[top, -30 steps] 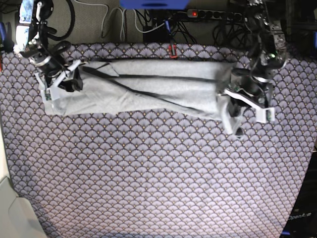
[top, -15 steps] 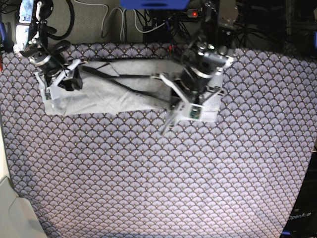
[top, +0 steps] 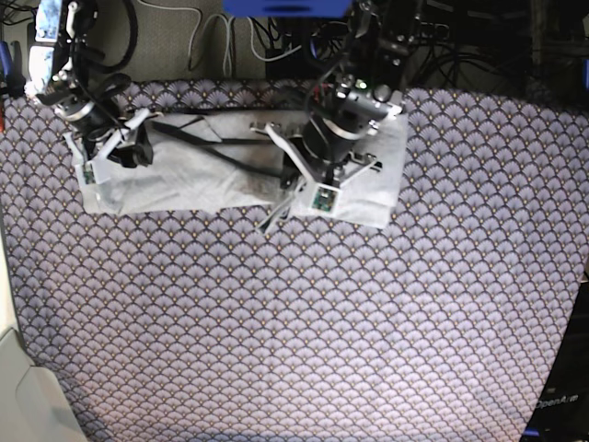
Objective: Fold the T-shirt properly
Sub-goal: 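Fold the grasped end with the left gripper toward the right gripper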
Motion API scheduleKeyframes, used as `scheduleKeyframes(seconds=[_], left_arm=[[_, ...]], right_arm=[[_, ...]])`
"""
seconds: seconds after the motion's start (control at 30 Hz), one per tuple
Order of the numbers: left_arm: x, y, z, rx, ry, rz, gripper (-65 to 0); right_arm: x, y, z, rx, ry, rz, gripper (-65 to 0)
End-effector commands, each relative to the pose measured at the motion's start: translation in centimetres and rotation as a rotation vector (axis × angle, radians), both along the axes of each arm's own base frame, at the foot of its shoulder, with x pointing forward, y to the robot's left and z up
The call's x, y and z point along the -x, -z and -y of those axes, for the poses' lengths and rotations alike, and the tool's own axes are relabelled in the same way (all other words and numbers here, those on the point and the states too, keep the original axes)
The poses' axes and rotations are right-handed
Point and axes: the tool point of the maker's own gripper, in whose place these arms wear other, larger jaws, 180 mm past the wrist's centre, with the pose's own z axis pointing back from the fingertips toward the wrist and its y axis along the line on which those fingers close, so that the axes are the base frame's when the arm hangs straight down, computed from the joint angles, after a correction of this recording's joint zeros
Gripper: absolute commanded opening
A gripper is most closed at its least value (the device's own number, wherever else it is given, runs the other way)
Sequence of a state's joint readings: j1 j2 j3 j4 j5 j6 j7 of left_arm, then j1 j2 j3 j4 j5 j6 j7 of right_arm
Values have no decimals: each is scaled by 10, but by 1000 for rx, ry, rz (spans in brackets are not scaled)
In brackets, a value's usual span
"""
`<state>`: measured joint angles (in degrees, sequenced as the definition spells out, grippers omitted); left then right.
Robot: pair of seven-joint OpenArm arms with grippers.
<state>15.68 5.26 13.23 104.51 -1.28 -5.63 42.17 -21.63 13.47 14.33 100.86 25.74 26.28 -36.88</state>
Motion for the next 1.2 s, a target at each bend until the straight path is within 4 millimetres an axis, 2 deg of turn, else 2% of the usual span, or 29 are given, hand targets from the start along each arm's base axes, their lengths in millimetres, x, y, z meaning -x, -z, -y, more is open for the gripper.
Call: scheduleKeyframes(seconds=[0.0, 0.1, 0.23, 0.37, 0.5, 0.67, 1.17], left_arm=[[-6, -12, 6, 33, -2, 42, -645], [-5, -11, 7, 41, -2, 37, -636], [-16, -26, 17, 79, -14, 67, -577], [-23, -35, 28, 91, 7, 90, -574], [-15, -28, 45, 93, 57, 69, -574], [-7, -18, 56, 90, 91, 40, -574], [-13, -23, 57, 97, 92, 56, -569]], right_arm=[[-5, -9, 2, 0, -4, 35, -476], [-2, -5, 2, 7, -9, 7, -477], [-2, -4, 2, 12, -12, -7, -478], [-2, -4, 2, 12, -12, -7, -479], [-2, -4, 2, 14, -13, -9, -479], [-3, -5, 5, 24, -17, -9, -479], [-3, -5, 6, 25, -18, -9, -479]])
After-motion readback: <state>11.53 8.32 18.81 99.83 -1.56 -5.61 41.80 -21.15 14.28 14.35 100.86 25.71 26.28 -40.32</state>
